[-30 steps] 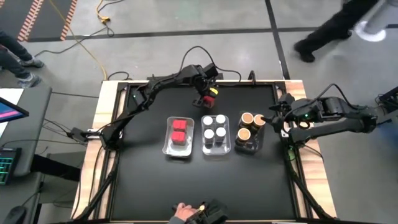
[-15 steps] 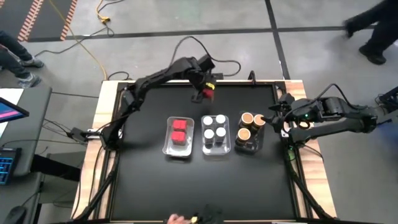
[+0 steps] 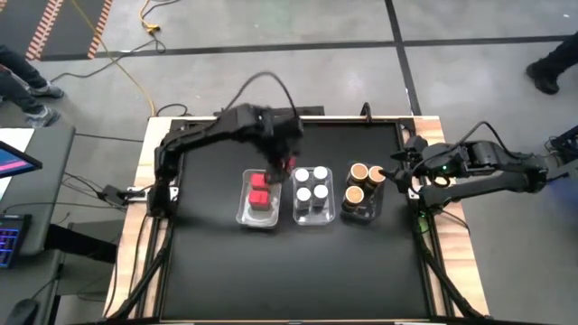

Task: Sort spices by type
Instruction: Put the red seasoning can into the white bin

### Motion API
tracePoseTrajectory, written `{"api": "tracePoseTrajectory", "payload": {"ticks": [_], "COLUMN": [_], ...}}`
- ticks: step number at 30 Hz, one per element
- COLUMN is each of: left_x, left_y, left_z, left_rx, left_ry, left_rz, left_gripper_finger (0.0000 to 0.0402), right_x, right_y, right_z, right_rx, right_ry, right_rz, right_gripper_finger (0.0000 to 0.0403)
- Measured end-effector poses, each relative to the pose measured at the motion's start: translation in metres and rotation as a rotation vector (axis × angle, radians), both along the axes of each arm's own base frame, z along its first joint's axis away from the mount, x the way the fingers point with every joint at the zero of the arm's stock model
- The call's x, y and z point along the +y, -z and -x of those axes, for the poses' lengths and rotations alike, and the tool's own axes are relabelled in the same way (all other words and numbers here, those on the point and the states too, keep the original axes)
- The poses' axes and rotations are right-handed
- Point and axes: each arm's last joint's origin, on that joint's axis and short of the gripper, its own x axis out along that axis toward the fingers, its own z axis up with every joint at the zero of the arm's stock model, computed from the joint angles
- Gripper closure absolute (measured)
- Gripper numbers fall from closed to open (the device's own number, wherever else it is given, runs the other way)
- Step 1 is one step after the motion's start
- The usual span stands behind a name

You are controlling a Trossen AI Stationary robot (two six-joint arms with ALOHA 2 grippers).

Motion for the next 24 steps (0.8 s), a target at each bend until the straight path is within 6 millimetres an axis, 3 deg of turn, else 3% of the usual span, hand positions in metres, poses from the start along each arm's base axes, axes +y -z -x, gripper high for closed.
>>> {"api": "tracePoseTrajectory", "payload": {"ticks": [6, 10, 15, 18, 24], "left_x": [-0.052, -0.069, -0.082, -0.086, -0.096], "left_y": [0.008, 0.023, 0.053, 0.068, 0.092], "left_z": [0.024, 0.057, 0.096, 0.104, 0.099], "left_rx": [-0.029, -0.153, -0.186, -0.223, -0.149], "left_ry": [-0.095, -0.150, -0.081, -0.031, 0.056], "left_rz": [-0.041, -0.035, -0.041, -0.051, -0.051], "left_gripper_finger": [0.0198, 0.0198, 0.0198, 0.0198, 0.0198], "right_x": [0.000, 0.000, 0.000, 0.000, 0.000], "right_y": [0.000, 0.000, 0.000, 0.000, 0.000], "right_z": [0.000, 0.000, 0.000, 0.000, 0.000], "right_rx": [0.002, 0.009, 0.009, 0.008, 0.005], "right_ry": [-0.004, -0.016, -0.016, -0.016, -0.012], "right_rz": [0.004, 0.019, 0.018, 0.018, 0.013], "right_gripper_finger": [0.0010, 0.0010, 0.0010, 0.0010, 0.0010]}}
